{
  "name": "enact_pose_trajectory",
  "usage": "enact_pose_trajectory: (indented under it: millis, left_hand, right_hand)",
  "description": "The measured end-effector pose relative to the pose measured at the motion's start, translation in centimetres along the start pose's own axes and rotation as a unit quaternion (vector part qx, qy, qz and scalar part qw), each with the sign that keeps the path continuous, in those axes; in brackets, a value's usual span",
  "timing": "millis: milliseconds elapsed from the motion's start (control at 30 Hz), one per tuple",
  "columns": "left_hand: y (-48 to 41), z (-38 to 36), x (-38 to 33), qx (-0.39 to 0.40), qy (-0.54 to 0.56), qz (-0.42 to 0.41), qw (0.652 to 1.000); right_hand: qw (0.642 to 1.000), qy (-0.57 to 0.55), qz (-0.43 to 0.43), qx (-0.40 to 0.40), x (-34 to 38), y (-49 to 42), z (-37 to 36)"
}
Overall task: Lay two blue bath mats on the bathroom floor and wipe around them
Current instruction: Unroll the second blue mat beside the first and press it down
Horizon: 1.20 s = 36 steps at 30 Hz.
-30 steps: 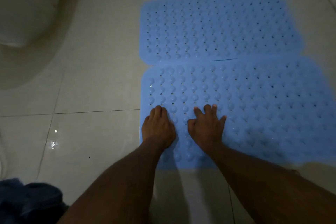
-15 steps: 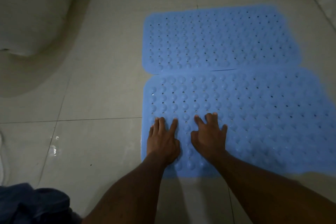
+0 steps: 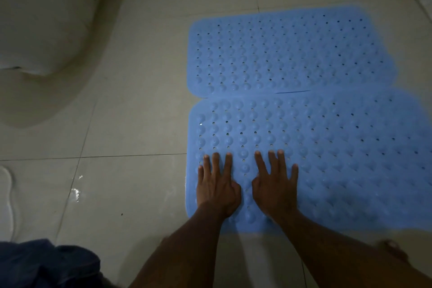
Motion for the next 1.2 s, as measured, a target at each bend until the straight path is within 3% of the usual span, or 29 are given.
enact_pose_trajectory:
  millis: [367,633,1100,1200]
  left_hand:
    - [0.0,-0.7,0.2,-0.084,0.057,-0.016,0.995]
    - [0.0,-0.4,-0.1,-0.058,0.042,-0.006,0.997]
    - [-0.4,1.7,-1.5,0.038,0.043,0.043,0.997]
    - [-0.6,1.9,-1.3,0.057,0.052,0.040,0.996]
  right_hand:
    - [0.998,-0.011,0.002,-0.064,-0.2,0.0,-0.6]
    - [0.995,-0.012,-0.002,-0.096,0.0,-0.1,0.1]
    - [0.998,-0.018,-0.015,0.064,0.6,-1.4,1.1]
    - [0.998,-0.003,-0.002,0.060,0.5,-1.7,1.9]
Point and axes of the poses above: each hand's wrist, its own y-axis away from the middle knuckle, its own z-axis out of the back of the hand, x = y × z, the point moved 3 cm from there along -y, towards the middle knuckle, and after that the axes turned 14 degrees about x, right-handed, at the moved point
